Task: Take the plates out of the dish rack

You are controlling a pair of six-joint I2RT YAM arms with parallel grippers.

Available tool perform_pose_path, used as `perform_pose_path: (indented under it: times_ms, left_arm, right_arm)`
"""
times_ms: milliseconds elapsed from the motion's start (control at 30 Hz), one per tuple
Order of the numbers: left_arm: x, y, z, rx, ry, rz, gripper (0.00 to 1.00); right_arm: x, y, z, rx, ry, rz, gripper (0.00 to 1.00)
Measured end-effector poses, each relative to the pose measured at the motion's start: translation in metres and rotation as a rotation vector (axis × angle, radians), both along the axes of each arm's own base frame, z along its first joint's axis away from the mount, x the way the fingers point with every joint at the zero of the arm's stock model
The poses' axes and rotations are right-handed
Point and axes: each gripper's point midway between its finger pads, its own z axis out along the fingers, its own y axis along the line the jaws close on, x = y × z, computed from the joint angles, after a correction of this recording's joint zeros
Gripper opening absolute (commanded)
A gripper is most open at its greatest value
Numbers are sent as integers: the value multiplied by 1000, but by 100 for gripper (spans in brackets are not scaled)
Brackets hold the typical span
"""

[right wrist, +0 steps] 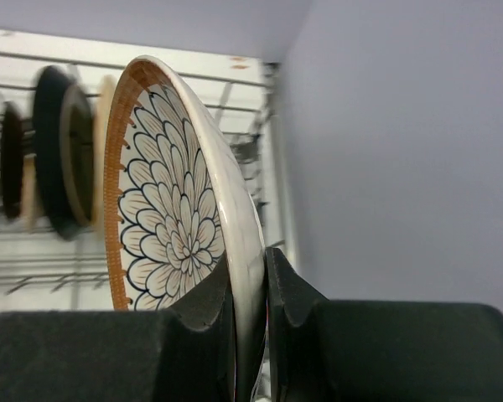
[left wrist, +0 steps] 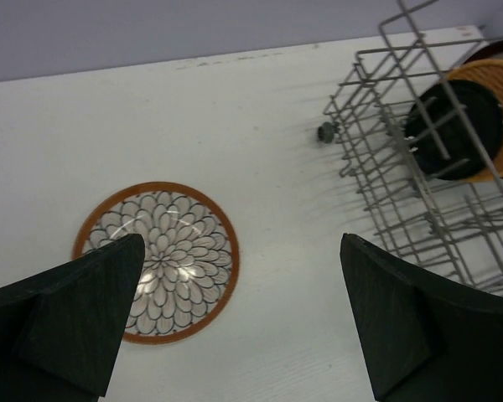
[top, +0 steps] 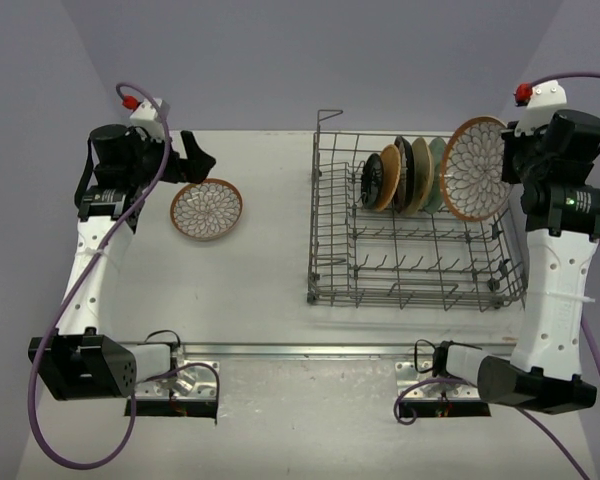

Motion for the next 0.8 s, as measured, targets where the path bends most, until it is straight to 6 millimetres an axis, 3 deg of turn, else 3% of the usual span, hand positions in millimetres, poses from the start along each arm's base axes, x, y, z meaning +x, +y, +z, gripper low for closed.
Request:
perform_pose_path:
  times_ms: [200, 433, 600, 700, 800]
  left_arm:
    - [-31, -53, 27, -189, 15, -289, 98]
    - [-58, -83, 75, -261, -22, -468, 95]
    - [-70, -118, 103, -267, -35, -591, 95]
    - [-71, -133, 107, -260, -24, -636, 94]
    - [-69, -142, 95, -252, 15, -649, 93]
  right_arm:
    - [1, 75, -15, 357, 13, 257, 0]
    - [-5, 151, 20, 651, -28, 559, 0]
    - [-5, 198, 21, 737, 29, 722, 0]
    - [-4, 227, 8, 751, 92, 792, 0]
    - [-5, 256, -10, 755, 175, 854, 0]
